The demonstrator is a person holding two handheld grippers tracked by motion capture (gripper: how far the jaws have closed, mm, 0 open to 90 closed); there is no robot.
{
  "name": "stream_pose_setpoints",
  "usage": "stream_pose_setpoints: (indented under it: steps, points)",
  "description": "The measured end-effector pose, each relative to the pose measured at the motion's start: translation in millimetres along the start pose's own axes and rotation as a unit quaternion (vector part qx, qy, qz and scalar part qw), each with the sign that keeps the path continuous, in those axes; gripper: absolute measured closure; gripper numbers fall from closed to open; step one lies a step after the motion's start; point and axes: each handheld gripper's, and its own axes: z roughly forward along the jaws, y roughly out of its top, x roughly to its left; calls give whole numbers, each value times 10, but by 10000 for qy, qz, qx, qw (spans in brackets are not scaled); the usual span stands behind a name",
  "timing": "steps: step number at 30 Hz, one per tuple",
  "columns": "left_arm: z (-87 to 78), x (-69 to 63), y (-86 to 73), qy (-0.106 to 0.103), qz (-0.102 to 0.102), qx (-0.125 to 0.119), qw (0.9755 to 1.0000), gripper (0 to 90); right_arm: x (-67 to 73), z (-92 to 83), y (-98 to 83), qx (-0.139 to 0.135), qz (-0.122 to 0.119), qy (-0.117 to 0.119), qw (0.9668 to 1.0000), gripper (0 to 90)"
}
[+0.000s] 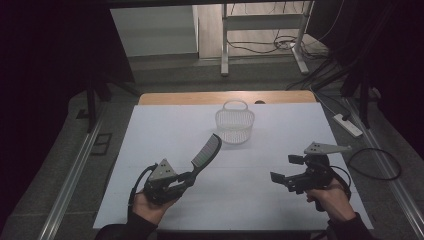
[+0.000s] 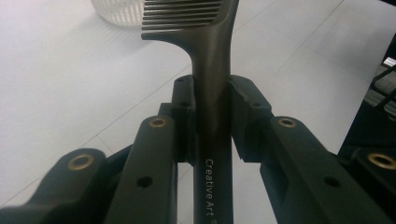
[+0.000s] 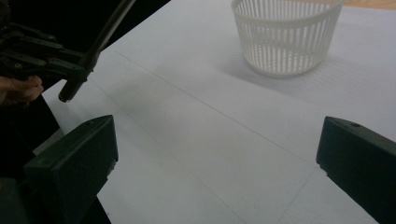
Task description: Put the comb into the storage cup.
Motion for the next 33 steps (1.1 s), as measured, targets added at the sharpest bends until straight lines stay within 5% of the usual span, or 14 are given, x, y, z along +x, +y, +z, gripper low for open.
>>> stream_pose_setpoints:
  steps: [12,16,33]
  points:
    - [105,-51,47,-102,136,146,9997,723,-10,198,92,125,316,324,9989,0]
    - [145,-86,70,-158,178,160,9996,723,-13,268,133,199,593,527,9967,0]
    - [258,-172,136,-333,287,207,9988,723,10,507,253,402,914,892,9910,0]
